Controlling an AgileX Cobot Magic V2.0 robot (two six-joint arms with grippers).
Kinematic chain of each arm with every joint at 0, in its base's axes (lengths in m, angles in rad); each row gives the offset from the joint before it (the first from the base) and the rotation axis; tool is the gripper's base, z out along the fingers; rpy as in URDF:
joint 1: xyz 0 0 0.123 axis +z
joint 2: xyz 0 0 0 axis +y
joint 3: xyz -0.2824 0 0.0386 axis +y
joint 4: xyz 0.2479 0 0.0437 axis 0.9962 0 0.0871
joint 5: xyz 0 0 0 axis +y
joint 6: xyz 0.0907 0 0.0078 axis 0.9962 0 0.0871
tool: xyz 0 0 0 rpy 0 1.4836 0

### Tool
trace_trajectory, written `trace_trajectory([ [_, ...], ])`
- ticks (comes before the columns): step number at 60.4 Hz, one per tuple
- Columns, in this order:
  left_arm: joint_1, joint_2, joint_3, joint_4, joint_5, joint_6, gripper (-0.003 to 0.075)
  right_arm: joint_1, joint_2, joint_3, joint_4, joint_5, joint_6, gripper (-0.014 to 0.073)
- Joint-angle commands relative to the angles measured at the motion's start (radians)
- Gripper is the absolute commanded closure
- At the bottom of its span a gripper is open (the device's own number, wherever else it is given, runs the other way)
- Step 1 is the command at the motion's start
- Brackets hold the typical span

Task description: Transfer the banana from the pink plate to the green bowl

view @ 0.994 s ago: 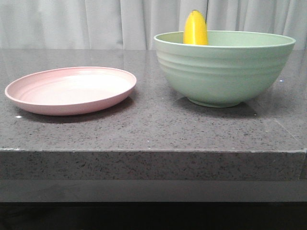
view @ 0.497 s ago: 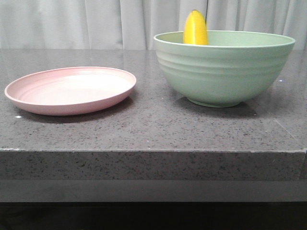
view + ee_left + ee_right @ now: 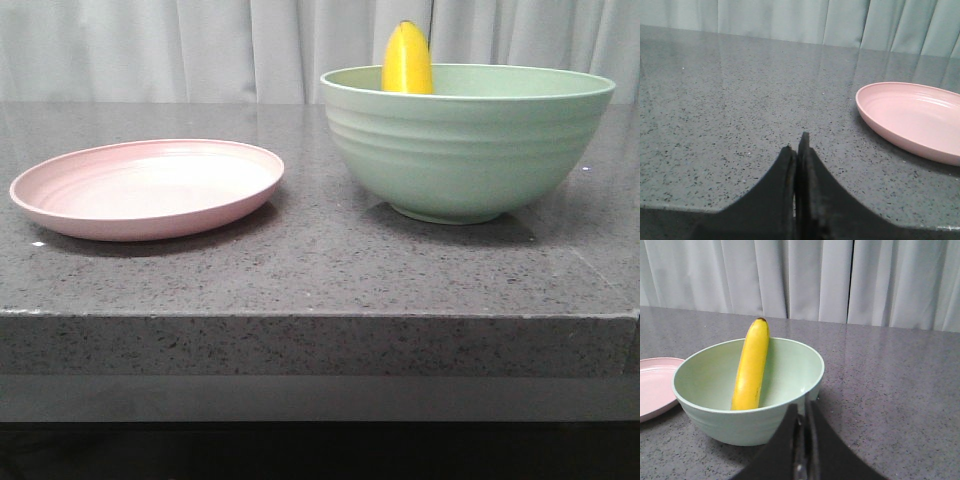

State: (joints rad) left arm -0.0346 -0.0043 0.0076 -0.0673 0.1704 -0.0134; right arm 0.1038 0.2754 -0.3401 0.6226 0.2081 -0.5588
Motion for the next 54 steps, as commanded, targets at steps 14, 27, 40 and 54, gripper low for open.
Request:
trace_trajectory([
  [14, 0.003, -0.019, 0.003, -0.011, -0.086, -0.003, 0.0741, -0.019, -0.002, 0.034, -0.21, -0.139, 0.233, 0.0672],
  [27, 0.003, -0.019, 0.003, -0.011, -0.086, -0.003, 0.0741, -0.045, -0.093, 0.175, -0.498, -0.225, 0.567, 0.0672],
  [40, 0.003, -0.019, 0.003, -0.011, -0.086, -0.003, 0.0741, -0.048, -0.209, 0.318, -0.515, -0.243, 0.622, 0.0672],
  [54, 0.003, -0.019, 0.003, -0.011, -0.086, -0.003, 0.0741, -0.049, -0.309, 0.367, -0.518, -0.171, 0.622, 0.0672],
])
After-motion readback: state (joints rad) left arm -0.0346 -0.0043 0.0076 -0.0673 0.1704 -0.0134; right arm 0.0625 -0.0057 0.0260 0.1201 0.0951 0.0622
